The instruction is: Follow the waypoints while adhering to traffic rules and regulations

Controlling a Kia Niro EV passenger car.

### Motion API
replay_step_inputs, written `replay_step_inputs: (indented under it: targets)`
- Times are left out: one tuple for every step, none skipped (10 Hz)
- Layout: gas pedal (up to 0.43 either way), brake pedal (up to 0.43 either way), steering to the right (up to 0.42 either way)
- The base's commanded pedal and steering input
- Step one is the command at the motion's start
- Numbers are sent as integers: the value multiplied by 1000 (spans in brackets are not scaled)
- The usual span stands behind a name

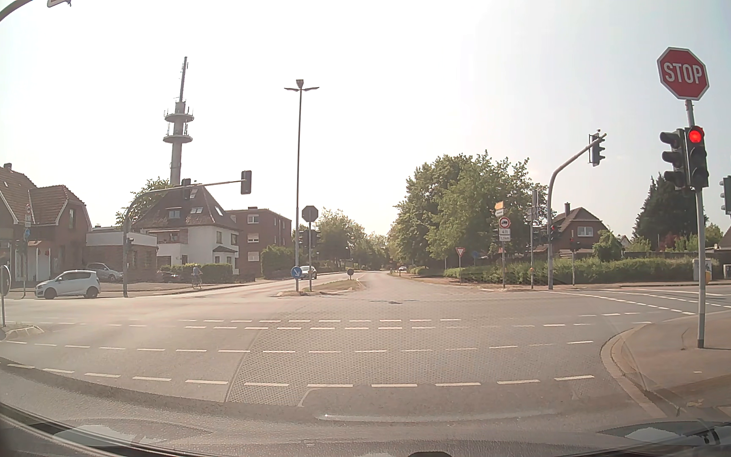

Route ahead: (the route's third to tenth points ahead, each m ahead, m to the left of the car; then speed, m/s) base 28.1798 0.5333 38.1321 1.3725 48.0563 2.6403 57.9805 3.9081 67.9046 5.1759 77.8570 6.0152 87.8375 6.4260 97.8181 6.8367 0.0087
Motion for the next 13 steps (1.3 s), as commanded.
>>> replay_step_inputs:
  targets:
    - [0,213,-2]
    - [0,213,-2]
    - [0,213,-2]
    - [0,213,-2]
    - [0,213,-2]
    - [0,213,-2]
    - [0,213,-2]
    - [0,213,-2]
    - [0,213,-2]
    - [0,213,-2]
    - [0,213,-2]
    - [0,220,-1]
    - [0,213,-2]
